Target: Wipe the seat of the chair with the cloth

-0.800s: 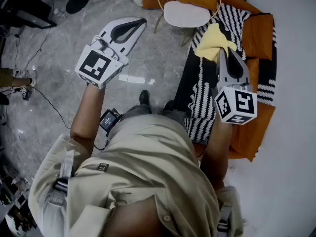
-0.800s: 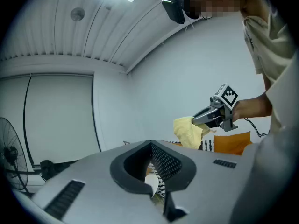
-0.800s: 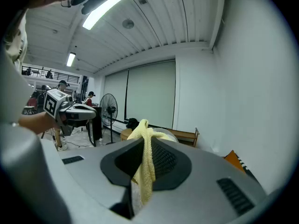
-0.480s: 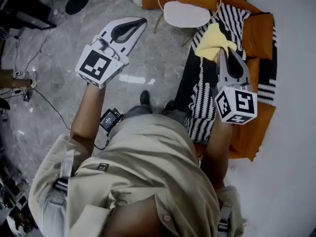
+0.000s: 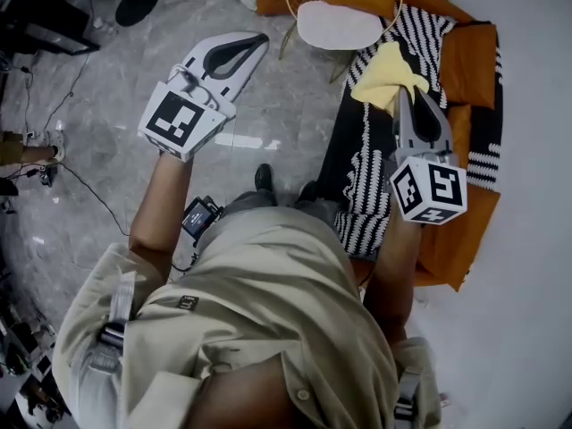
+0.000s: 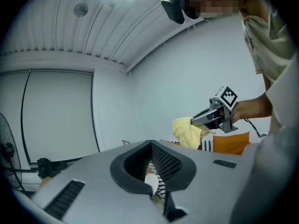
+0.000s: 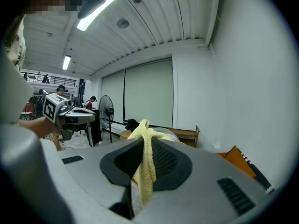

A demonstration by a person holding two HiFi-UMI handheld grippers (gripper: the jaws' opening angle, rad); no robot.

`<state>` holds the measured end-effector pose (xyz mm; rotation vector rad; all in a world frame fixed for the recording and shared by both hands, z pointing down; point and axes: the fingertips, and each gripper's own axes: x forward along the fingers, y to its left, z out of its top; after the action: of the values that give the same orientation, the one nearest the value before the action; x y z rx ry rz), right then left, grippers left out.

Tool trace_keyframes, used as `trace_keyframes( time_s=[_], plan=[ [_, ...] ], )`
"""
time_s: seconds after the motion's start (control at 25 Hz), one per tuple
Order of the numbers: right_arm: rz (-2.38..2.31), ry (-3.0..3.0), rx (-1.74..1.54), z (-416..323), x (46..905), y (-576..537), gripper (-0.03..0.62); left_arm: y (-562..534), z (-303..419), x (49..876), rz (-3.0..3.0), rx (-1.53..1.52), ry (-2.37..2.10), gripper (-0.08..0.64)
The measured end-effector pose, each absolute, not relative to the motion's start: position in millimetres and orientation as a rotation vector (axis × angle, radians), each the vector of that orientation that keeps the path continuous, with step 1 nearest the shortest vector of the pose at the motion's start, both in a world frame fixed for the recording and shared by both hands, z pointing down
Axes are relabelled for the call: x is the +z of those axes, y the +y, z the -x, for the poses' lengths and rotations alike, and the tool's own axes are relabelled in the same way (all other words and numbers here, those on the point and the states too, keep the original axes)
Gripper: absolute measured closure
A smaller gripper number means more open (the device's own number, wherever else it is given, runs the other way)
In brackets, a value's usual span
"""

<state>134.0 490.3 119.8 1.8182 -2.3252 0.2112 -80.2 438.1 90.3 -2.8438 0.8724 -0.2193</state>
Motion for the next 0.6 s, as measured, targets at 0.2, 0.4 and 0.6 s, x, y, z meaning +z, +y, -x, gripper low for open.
trace_keyframes(
  time_s=[0.2,0.4,0.6],
  plan=[
    [-1.837,-2.314,0.233,-119.1,124.1,474.1,0.534,419.5,101.0,99.7,2.829,-0.205,0.890,0.545],
    [-1.837,-2.301,0.234,-104.3,125.4,452.5,0.534,395.4,111.6,103.8,2.835,-0.197,0.881,0.545],
    [-1.815,-2.302,0.263,-119.8,135.3,421.4,0.534,367.6,98.1,116.3,2.860,-0.215,0.900,0.545]
  ],
)
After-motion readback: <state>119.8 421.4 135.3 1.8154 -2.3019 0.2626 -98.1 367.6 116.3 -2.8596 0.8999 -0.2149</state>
